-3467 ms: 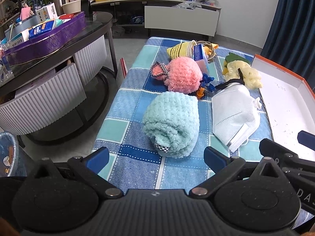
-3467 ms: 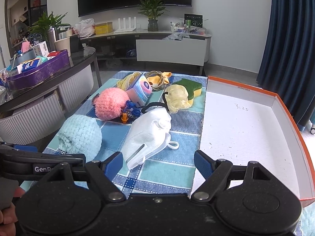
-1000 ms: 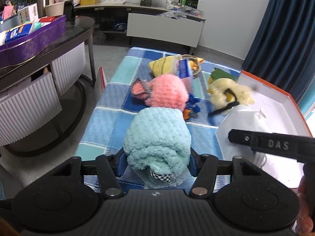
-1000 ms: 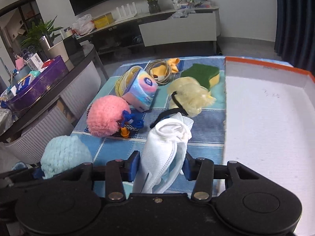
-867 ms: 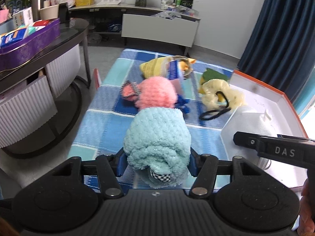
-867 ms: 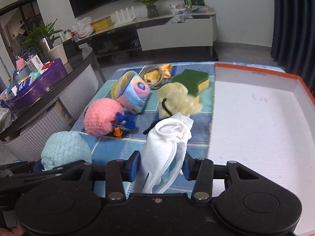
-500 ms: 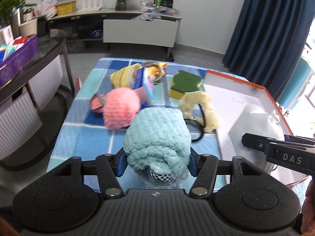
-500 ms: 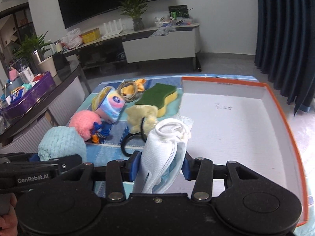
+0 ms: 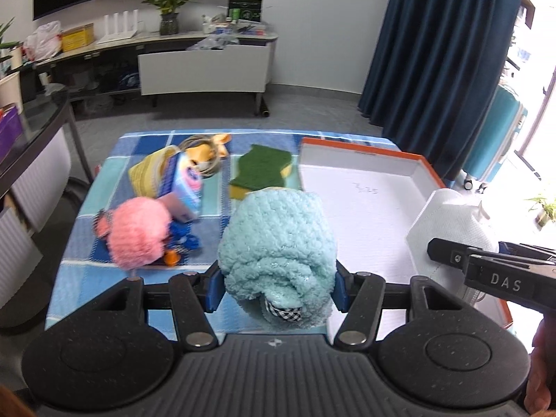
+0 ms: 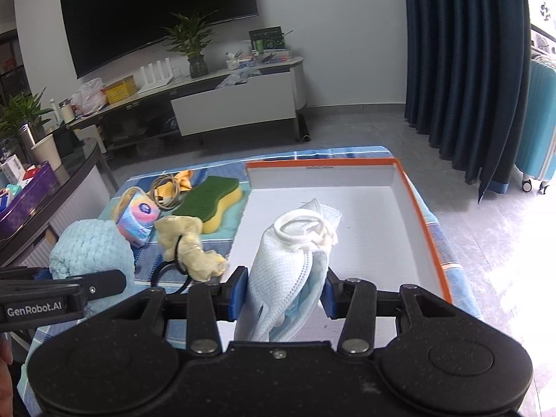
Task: Organize soft objects
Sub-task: 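Carry the towel with the left tool while the right tool carries the mask into the box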
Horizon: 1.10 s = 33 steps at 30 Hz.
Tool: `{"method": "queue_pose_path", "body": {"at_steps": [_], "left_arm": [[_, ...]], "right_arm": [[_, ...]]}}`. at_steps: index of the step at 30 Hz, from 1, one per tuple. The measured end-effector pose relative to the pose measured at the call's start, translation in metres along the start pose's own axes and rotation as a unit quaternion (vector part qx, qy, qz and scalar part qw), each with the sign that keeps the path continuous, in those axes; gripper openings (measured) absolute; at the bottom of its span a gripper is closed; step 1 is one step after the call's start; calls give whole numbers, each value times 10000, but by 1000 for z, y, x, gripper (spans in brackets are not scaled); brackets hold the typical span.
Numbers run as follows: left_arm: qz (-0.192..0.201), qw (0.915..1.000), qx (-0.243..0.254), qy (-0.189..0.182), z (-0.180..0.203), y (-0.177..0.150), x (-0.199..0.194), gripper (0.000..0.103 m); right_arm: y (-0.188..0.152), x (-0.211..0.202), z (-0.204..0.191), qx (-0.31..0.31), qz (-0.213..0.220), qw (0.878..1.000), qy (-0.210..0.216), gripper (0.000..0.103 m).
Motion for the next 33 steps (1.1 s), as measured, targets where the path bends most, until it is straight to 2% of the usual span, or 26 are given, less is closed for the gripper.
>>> {"method": "queue_pose_path", "body": {"at_steps": [16,33], "left_arm": [[51,9991,308,-278,45,26,18,59],[-41,9981,474,-397,78,47,45,59]], "right_arm": [[17,-4,35,103,116,9996,-243,53],[38,24,65,11,-41,9993,-368,53]]}}
Point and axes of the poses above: each gripper's, at about its wrist camera, not at the fingertips, and x roughly the way its jaws point, z to its right, y to its top, the point moved 1 cm from there along x, roughly the way its jaws point, and after that the axes turned 5 degrees about y, right-handed, at the moved point
